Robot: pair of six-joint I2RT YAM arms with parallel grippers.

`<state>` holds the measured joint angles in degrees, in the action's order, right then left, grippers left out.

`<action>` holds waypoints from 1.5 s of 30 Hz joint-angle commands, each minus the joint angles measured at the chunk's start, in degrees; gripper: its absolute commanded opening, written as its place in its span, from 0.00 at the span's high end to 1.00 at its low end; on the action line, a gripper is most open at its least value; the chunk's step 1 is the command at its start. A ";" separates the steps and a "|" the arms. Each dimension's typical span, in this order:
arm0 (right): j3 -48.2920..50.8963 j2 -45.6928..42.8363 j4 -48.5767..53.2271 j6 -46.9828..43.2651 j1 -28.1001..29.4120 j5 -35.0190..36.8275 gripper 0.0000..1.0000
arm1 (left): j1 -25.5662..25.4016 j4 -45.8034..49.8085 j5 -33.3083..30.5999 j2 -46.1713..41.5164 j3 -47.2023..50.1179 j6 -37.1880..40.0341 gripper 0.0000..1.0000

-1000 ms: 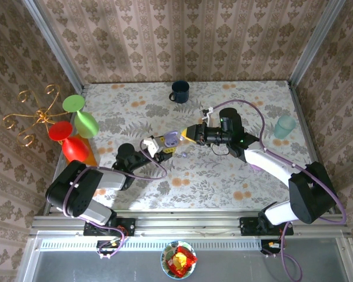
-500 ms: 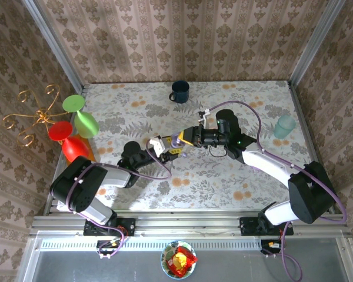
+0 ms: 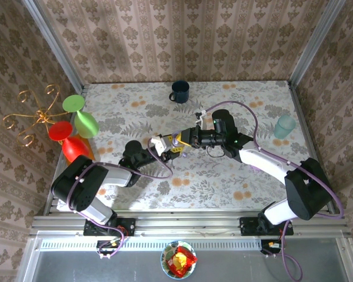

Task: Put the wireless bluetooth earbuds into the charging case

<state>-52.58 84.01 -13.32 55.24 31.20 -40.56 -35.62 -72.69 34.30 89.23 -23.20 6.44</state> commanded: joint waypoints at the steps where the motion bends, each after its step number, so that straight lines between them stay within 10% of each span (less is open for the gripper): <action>1: -1.69 0.76 3.80 -3.03 0.53 1.74 0.80 | -0.51 -1.78 -0.50 0.08 -1.67 -0.80 0.66; 20: -2.49 -8.31 14.64 -12.97 0.62 9.21 0.43 | 0.85 -1.79 -0.95 -1.28 0.43 -2.56 0.66; 29: 1.10 -9.78 18.95 -15.15 -0.09 21.26 0.43 | 6.48 -1.85 -1.17 -5.20 4.71 -5.38 0.66; 45: -5.68 15.94 19.41 -19.15 0.88 20.59 0.53 | 12.69 -1.58 -3.70 -14.65 13.48 -7.88 0.66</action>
<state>-55.07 98.08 5.96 38.63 31.70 -21.15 -23.53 -72.49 31.22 76.20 -10.70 -0.30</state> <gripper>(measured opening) 0.472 0.373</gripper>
